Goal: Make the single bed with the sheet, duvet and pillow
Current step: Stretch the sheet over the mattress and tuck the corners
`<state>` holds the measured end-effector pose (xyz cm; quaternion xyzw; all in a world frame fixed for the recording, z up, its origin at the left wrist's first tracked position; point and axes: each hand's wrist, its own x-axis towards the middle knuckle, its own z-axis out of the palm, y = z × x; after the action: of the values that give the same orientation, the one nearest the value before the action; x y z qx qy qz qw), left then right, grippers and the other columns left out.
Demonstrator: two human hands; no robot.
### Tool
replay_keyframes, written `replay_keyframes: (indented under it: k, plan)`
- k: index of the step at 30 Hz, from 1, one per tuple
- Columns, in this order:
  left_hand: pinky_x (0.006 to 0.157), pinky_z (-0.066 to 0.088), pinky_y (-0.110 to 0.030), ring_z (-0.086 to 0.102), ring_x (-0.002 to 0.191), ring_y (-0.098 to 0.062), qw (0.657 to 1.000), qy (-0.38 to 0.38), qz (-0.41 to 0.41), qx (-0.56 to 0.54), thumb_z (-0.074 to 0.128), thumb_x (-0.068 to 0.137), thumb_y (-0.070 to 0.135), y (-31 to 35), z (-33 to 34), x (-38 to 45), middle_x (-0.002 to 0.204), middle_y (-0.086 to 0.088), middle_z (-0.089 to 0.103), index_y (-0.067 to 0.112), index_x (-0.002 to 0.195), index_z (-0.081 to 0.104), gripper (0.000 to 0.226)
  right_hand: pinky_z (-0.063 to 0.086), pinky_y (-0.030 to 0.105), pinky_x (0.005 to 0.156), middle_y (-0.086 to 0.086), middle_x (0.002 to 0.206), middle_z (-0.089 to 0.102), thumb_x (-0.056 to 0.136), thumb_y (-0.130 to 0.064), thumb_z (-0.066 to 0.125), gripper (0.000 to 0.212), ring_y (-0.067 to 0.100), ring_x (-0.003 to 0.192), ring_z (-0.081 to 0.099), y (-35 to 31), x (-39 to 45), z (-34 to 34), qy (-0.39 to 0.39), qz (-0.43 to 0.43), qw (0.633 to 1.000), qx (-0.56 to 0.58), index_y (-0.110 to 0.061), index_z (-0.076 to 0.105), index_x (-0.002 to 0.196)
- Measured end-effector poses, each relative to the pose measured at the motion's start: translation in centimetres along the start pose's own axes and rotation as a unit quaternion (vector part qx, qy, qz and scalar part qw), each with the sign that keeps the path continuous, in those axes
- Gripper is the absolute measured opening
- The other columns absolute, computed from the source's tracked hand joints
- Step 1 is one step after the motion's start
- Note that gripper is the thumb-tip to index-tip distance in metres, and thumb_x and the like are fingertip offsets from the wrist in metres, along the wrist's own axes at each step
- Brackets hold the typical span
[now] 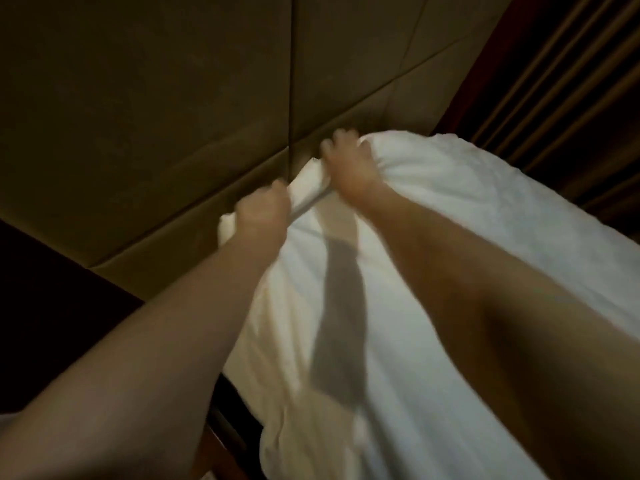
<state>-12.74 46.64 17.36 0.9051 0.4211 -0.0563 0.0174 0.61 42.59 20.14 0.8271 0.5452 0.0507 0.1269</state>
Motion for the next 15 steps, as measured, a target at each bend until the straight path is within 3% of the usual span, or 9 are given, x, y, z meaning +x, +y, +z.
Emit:
replay_keyframes:
  k: [3,6,10,15]
  plan:
    - [0.092,0.041,-0.042,0.059,0.107,-0.033,0.996,-0.027,-0.058,0.065,0.045,0.096,0.011,-2.2,5.9,-0.7,0.118,-0.016,0.059,0.005,0.116,0.046,0.021,0.024,0.059,0.107,0.018,0.151,0.016,0.094,-0.006,0.045,0.059,0.038,0.139,0.017,-4.9,-1.1,5.5,-0.073,-0.017,0.995,0.067,-0.011,0.018,0.147]
    - [0.093,0.041,-0.038,0.057,0.108,-0.030,0.990,-0.024,-0.022,0.139,0.049,0.095,0.018,-1.4,8.4,-1.3,0.117,-0.015,0.059,0.006,0.115,0.048,0.024,0.025,0.060,0.105,0.020,0.150,0.017,0.095,-0.006,0.042,0.060,0.040,0.137,0.020,-5.4,-3.9,8.9,-0.112,-0.034,0.989,0.089,-0.012,0.014,0.148]
    - [0.097,0.040,-0.038,0.047,0.118,-0.032,0.978,0.000,0.038,0.205,0.040,0.097,0.014,2.5,8.2,-3.3,0.128,-0.019,0.047,-0.001,0.131,0.039,0.037,0.030,0.056,0.101,0.020,0.145,0.025,0.098,-0.007,0.031,0.047,0.036,0.133,0.027,-3.8,-7.2,10.0,-0.157,-0.003,0.983,0.097,-0.008,0.021,0.145]
    - [0.105,0.036,-0.040,0.042,0.126,-0.033,0.966,-0.006,0.109,0.234,0.046,0.096,0.015,8.4,6.2,-5.6,0.135,-0.021,0.042,-0.004,0.136,0.035,0.045,0.036,0.052,0.099,0.016,0.139,0.033,0.091,0.002,0.046,0.049,0.035,0.129,0.032,-0.3,-10.9,9.3,-0.142,0.033,0.985,0.094,-0.007,0.033,0.137]
